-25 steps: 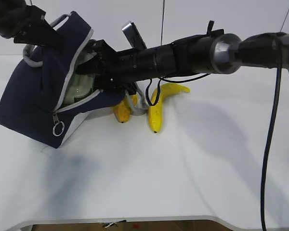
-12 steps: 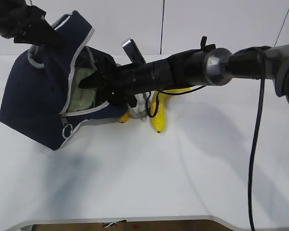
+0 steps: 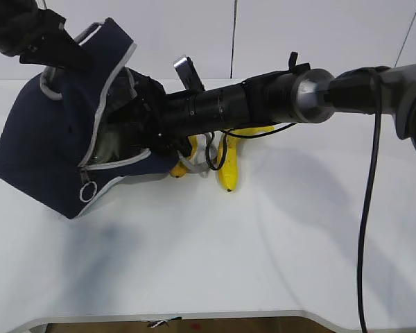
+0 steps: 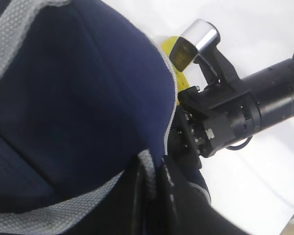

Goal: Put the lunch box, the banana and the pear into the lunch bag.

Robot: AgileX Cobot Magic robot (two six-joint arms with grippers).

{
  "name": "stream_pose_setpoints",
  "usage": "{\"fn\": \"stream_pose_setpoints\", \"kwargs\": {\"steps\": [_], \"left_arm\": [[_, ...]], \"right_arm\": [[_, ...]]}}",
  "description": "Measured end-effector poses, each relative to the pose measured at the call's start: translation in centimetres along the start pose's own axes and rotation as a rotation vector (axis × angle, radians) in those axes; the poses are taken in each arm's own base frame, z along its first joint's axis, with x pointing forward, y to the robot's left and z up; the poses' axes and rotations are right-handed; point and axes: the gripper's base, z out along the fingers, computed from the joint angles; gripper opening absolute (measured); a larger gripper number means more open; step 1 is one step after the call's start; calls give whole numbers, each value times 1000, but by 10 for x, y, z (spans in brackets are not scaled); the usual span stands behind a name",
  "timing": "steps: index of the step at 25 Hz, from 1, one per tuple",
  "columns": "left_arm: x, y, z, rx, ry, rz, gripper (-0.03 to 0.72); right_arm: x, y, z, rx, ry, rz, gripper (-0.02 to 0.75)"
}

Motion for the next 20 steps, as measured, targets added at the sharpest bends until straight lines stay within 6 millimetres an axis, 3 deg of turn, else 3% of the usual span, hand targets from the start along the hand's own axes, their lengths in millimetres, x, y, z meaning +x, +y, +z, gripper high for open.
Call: {"fn": "stream_pose_setpoints", "kwargs": {"steps": [11, 15, 20], "left_arm": [[3, -2, 0, 26, 36, 3, 27], [4, -2, 0, 28, 39, -1, 27], [4, -2, 0, 28, 39, -2, 27]], "right_arm": [[7, 7, -14, -143, 161, -77, 478], [8, 8, -23, -109, 223, -141, 480], [2, 38, -42, -32, 247, -298, 481]]}}
